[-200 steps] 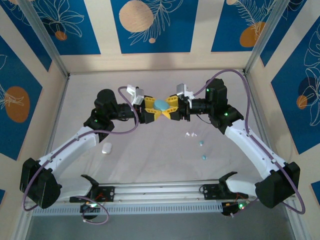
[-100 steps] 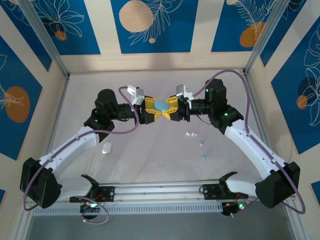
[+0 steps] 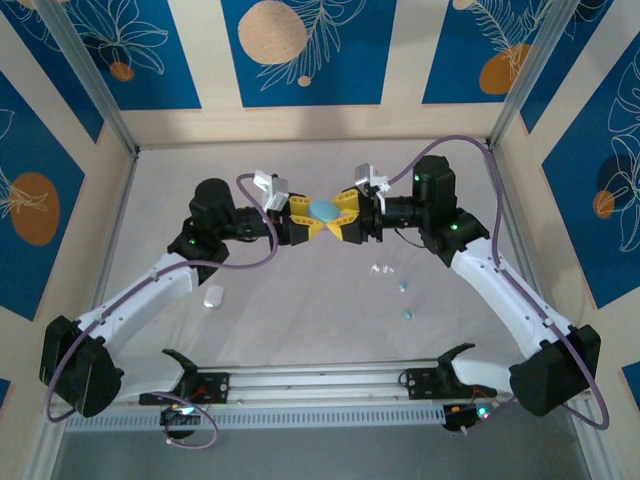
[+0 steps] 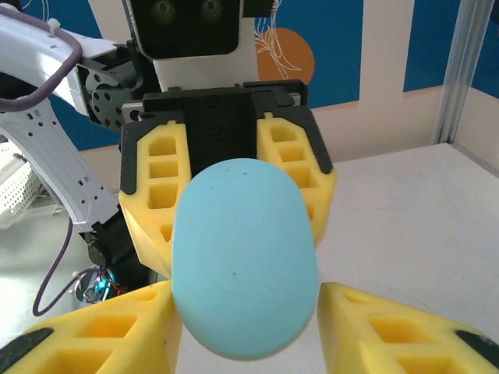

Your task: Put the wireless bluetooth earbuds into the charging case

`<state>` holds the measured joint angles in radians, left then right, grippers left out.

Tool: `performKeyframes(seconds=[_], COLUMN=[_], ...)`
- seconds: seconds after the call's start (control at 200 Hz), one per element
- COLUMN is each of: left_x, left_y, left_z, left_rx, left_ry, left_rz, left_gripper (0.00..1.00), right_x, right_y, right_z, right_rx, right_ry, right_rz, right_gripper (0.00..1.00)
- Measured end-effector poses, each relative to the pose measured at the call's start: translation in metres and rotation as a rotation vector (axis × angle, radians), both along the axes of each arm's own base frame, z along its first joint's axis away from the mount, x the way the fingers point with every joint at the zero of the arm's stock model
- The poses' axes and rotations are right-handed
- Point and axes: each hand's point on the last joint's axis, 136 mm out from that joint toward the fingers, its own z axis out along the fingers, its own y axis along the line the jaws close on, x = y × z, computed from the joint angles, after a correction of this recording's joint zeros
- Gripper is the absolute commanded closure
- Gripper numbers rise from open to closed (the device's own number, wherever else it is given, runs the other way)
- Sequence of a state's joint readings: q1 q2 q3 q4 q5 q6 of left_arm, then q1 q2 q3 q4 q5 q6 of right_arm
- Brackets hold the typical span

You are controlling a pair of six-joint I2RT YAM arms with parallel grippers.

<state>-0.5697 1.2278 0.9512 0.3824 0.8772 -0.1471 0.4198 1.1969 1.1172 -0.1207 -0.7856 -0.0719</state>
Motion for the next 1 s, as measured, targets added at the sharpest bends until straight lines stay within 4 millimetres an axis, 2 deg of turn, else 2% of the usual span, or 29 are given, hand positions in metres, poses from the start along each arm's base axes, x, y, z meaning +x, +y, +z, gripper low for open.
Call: performKeyframes(seconds=[0.24,0.42,0.54,0.82,0.92,1.0], left_x=[-0.003,-0.007,-0.003,0.007,0.012,0.015], left_y=[0.0,0.0,0.001,0.005,0.007,0.008], left_z=[-0.006,-0.001,-0.002,-0.028,-0.031,-0.031], left_rx=[0.008,-0.015,-0.037,-0.068,-0.081,-0.091], left_ry=[0.008,-0.018,-0.025,0.028,0.033,0.032], left_rz=[-0.009,-0.013,0.021,0.116,0.152,0.174], left_gripper=[0.7,0.71,0.71,0.71,0.71,0.71], right_x=[0.017,0.034,0.04,0.04,0.047,0.063], right_y=[-0.01,-0.008,-0.008,-0.016,-0.034,-0.063], right_z=[0.013,0.012,0.014,0.036,0.037,0.029], right_rx=[0.022,0.006,-0.002,0.026,0.027,0.032], right_ry=[0.084,0.174,0.239,0.347,0.402,0.489], right_rz=[-0.067,-0.121,-0.146,-0.204,-0.313,-0.463], right_gripper=[0.42,0.4,0.37,0.33,0.41,0.53])
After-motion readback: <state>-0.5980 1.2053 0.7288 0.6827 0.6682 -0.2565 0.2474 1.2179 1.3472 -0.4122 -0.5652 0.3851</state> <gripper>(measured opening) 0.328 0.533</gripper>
